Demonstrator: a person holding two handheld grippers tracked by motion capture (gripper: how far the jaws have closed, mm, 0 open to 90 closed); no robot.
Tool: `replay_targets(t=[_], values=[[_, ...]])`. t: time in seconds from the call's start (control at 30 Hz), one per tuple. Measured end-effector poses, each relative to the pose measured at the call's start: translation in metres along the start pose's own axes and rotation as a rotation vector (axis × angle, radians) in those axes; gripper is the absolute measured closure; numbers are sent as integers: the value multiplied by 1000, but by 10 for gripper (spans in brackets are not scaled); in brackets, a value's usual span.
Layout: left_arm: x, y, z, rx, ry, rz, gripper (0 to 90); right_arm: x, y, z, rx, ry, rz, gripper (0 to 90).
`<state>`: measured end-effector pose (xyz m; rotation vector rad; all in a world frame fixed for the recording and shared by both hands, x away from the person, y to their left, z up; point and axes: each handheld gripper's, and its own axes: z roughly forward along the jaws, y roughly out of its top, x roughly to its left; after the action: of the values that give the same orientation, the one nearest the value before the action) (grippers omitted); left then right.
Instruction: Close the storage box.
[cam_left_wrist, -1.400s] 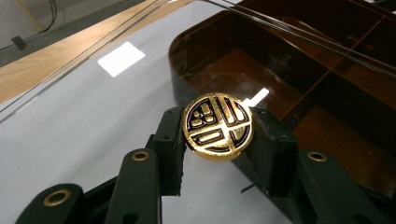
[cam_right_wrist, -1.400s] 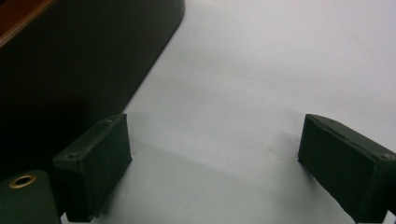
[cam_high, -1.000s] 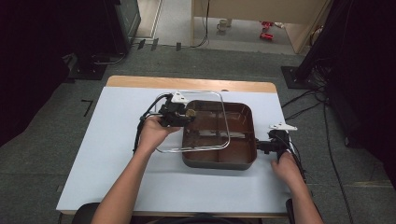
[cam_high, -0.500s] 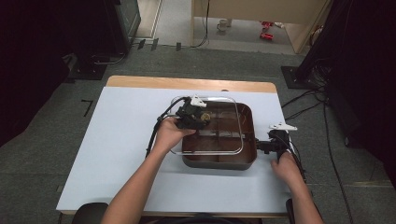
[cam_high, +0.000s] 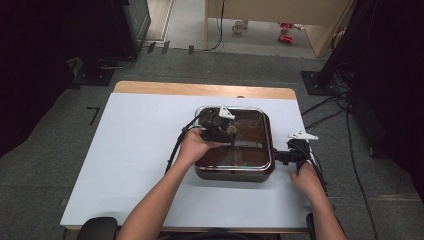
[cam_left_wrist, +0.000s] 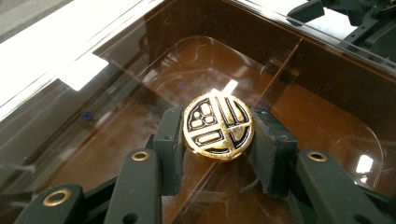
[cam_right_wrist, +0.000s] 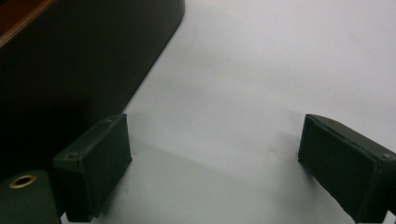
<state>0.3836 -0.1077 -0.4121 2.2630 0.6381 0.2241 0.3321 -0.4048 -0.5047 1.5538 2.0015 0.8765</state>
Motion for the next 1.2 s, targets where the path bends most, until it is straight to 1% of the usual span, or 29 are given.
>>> replay_targets(t=[0.07, 0.1, 0.2, 0.23, 0.3, 0.33, 0.4, 0.53, 0.77, 0.8, 0.83, 0.87, 0.93, 1.0, 1.07, 1.1, 1.13, 1.17, 1.2], values=[[-4, 1, 3, 5, 3, 9, 588, 0, 0, 0, 0, 0, 0, 87], [-8, 2, 5, 17, 3, 26, 588, 0, 0, 0, 0, 1, -2, 87], [-12, 2, 9, 27, -3, 26, 587, 0, 0, 0, 1, 0, -1, 87], [-13, 2, 10, 28, 2, 27, 587, 0, 0, 0, 1, 0, 0, 87], [-13, 2, 10, 25, 5, 19, 587, 0, 0, 0, 1, 0, 0, 87], [-13, 2, 11, 32, 18, 23, 587, 0, 0, 0, 1, 0, 0, 87], [-14, 1, 12, 36, 24, 29, 586, 0, 0, 0, 2, 0, -2, 87], [-13, 1, 13, 27, 20, 23, 584, 0, 0, 0, 2, 0, -2, 87], [-11, 0, 12, 22, -1, 16, 575, 0, 0, 0, 1, 0, -1, 87], [-10, 0, 11, 11, -14, 7, 567, 0, 0, 0, 1, 0, -1, 87], [-6, 0, 8, -16, -39, -19, 530, 0, 0, 0, 1, 0, -1, 87], [-6, 0, 8, -16, -39, -19, 514, 0, 0, 0, 1, 0, -1, 87], [-1, 1, 4, -24, -59, -39, 471, 0, 0, 0, 0, 0, -2, 87], [0, 1, 2, -26, -63, -43, 454, 0, 0, 0, -1, 0, 0, 87], [3, 2, -1, -25, -71, -47, 393, 0, 0, 0, -2, 1, 0, 87], [4, 2, -2, -29, -77, -52, 393, 0, 0, 0, -2, 1, 0, 87], [5, 2, -5, -31, -80, -62, 371, 0, 0, 0, -2, 1, 1, 87], [5, 2, -5, -31, -80, -62, 365, 0, 0, 0, -2, 1, 1, 87], [4, 2, -6, -24, -59, -59, 365, 0, 0, 0, -1, 1, 1, 87]])
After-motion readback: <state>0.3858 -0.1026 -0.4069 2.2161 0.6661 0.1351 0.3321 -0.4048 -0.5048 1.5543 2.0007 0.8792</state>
